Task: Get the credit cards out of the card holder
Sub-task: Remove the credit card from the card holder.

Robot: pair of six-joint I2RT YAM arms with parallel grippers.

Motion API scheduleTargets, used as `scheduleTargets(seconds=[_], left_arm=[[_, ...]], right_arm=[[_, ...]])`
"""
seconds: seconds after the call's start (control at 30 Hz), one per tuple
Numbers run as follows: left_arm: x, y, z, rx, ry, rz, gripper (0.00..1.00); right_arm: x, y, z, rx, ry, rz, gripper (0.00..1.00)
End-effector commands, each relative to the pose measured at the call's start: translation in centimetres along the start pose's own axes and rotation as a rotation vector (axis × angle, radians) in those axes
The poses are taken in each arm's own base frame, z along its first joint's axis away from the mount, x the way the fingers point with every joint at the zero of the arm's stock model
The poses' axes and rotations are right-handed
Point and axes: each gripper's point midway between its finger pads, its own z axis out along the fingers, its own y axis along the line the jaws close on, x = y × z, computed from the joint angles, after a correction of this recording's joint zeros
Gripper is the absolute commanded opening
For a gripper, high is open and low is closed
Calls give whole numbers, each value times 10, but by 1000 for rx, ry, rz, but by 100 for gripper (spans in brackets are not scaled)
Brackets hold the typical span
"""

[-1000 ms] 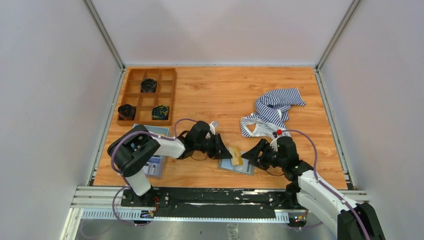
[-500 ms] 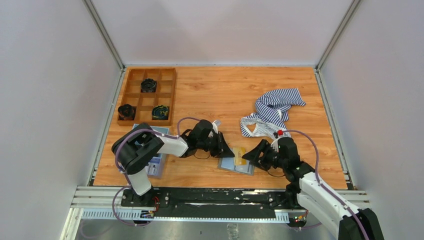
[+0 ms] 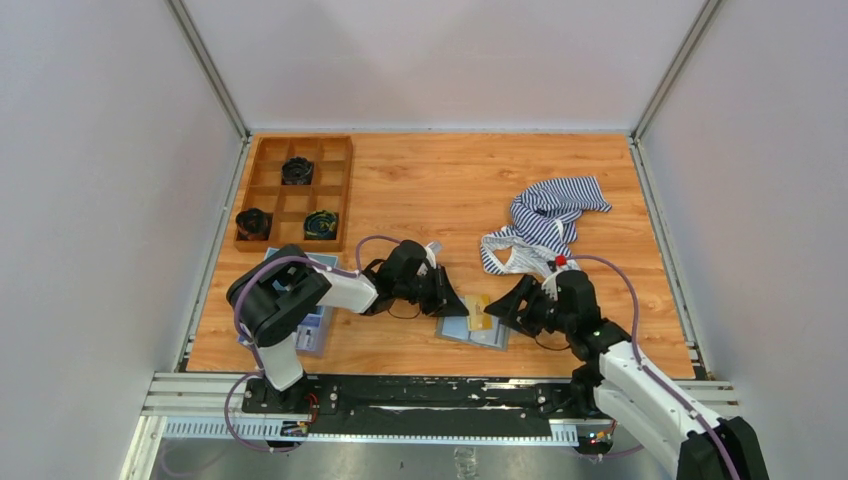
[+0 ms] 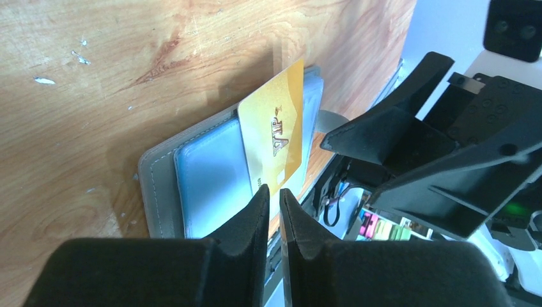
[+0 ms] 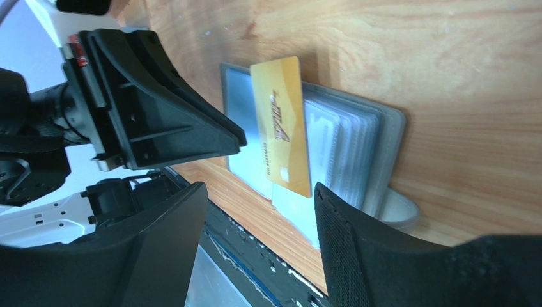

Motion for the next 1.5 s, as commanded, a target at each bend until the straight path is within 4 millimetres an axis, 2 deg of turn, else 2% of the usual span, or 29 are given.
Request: scheduleTargets(seconds=[0.0, 0.13, 0.27, 0.43, 0.77, 1.13, 1.47], left_arm=[[-3, -7, 1, 15, -13, 11, 15], [-4, -2, -2, 2, -36, 0, 18], [-2, 3, -3, -13, -42, -12, 29], [-1, 11, -3, -33, -43, -23, 34], [2, 20, 4, -52, -21, -33, 35], [2, 23, 8, -58, -11, -40, 35], [0, 19, 9, -49, -12, -42, 35]], right_arm=[[-10, 17, -3, -31, -28, -43, 66], [-12, 21, 1, -52, -24, -51, 66], [-11, 17, 9, -45, 0, -48, 66], [-9, 10, 17, -31, 15, -47, 66], [1, -6, 23, 26, 54, -34, 66], [18, -4, 36, 36, 123, -46, 66], [25, -6, 39, 49, 142, -47, 66]])
